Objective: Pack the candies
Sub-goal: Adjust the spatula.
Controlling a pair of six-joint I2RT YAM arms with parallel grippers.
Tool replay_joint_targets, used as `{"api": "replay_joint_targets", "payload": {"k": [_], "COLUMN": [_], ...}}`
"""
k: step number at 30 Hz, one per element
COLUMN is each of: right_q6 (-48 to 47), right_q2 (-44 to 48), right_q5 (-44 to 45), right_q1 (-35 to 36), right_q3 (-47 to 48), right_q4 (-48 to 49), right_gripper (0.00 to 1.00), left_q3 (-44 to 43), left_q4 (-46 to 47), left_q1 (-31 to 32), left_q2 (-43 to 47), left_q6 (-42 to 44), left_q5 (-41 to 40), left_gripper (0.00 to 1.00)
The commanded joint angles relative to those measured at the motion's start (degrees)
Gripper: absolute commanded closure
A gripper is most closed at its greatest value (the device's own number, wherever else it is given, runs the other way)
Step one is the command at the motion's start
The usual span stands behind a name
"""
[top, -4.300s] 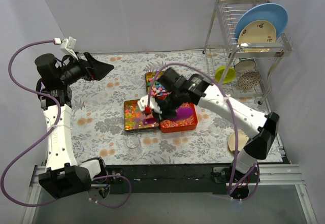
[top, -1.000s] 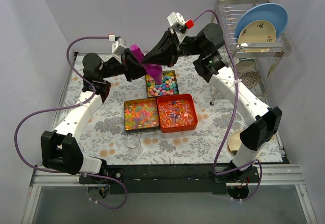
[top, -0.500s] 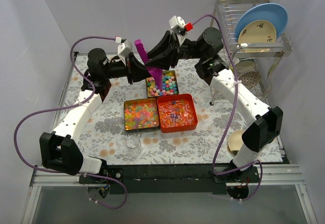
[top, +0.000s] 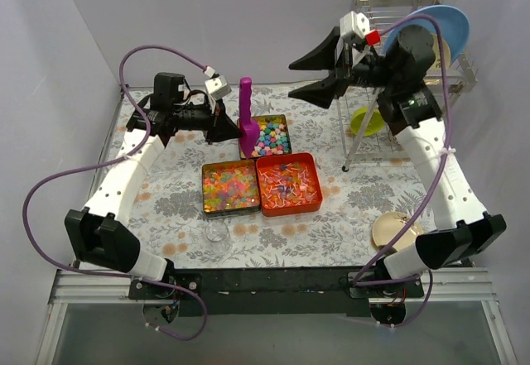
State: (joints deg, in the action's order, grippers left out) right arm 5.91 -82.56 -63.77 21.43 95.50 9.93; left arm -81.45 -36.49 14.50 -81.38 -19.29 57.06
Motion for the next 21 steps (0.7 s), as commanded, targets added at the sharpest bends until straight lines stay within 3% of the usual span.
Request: {"api": "replay_joint_targets", "payload": {"k": [1, 4, 6, 7, 8, 9, 10, 11, 12, 13, 14, 15, 17, 18, 20, 21], "right_q6": [-20.92, -27.23, -32.17, -36.89, -39.72, -42.19, -43.43, -45.18, -47.2, -50.35, -60.22, -65.54, -78.61, -79.12, -77.82, -72.67], "right_q2": [-5.13, -13.31, -12.72, -10.71, -8.34, -2.22, 1.49, 5.27, 12.27, 15.04, 16.89, 18.3, 17.09, 14.48, 11.56, 8.42], "right_q5": [-0.93, 3.82, 7.49, 9.52, 12.06, 20.61, 26.27, 32.07, 43.35, 47.9, 52.38, 62.0, 69.71, 74.79, 74.06, 71.88], "right_q1": [-0.16, -0.16, -0.16, -0.25, 0.01, 0.62, 1.41, 3.16, 4.05, 5.19, 7.98, 9.49, 13.88, 14.68, 15.31, 15.31], "right_q3": [22.31, 43.01, 44.51, 38.24, 33.74, 27.08, 20.4, 4.76, -2.53, -8.61, -18.33, -21.64, -24.39, -21.35, -13.63, -4.28], "right_q4": [-34.74, -58.22, -63.35, -63.72, -62.5, -59.71, -49.5, -41.65, -34.27, -27.58, -15.16, -10.51, -2.06, -2.55, -12.07, -23.18], "right_gripper": [0.3, 0.29, 0.28, 0.27, 0.27, 0.29, 0.3, 0.31, 0.31, 0.3, 0.3, 0.3, 0.28, 0.26, 0.26, 0.26], "left_q3": [-7.66, -12.75, -15.49, -15.84, -15.76, -15.24, -14.88, -14.36, -13.57, -13.56, -13.65, -13.82, -13.65, -13.73, -13.21, -13.03], "left_q4": [-18.87, -25.98, -30.63, -31.79, -32.06, -32.5, -32.42, -32.16, -32.15, -32.41, -32.85, -33.12, -33.38, -33.82, -33.91, -34.26], "left_q1": [0.35, 1.32, 2.71, 3.07, 3.25, 3.51, 3.6, 3.78, 4.3, 4.74, 5.18, 5.97, 6.41, 6.94, 7.29, 7.82], "left_q2": [-2.81, -4.91, -5.54, -5.37, -5.02, -4.66, -4.05, -3.35, -3.08, -2.99, -3.25, -3.25, -3.08, -2.82, -2.47, -2.29], "left_q6": [11.37, 14.52, 18.22, 19.02, 20.42, 21.39, 21.66, 21.66, 21.57, 21.66, 21.66, 21.75, 21.66, 21.92, 22.54, 22.98], "left_q5": [-6.15, -11.87, -16.52, -17.76, -20.21, -20.84, -21.54, -21.98, -23.29, -24.18, -25.14, -27.24, -29.27, -30.07, -33.05, -34.11], "left_gripper": [1.0, 1.0, 1.0, 1.0, 1.0, 1.0, 1.0, 1.0, 1.0, 1.0, 1.0, 1.0, 1.0, 1.0, 1.0, 1.0]}}
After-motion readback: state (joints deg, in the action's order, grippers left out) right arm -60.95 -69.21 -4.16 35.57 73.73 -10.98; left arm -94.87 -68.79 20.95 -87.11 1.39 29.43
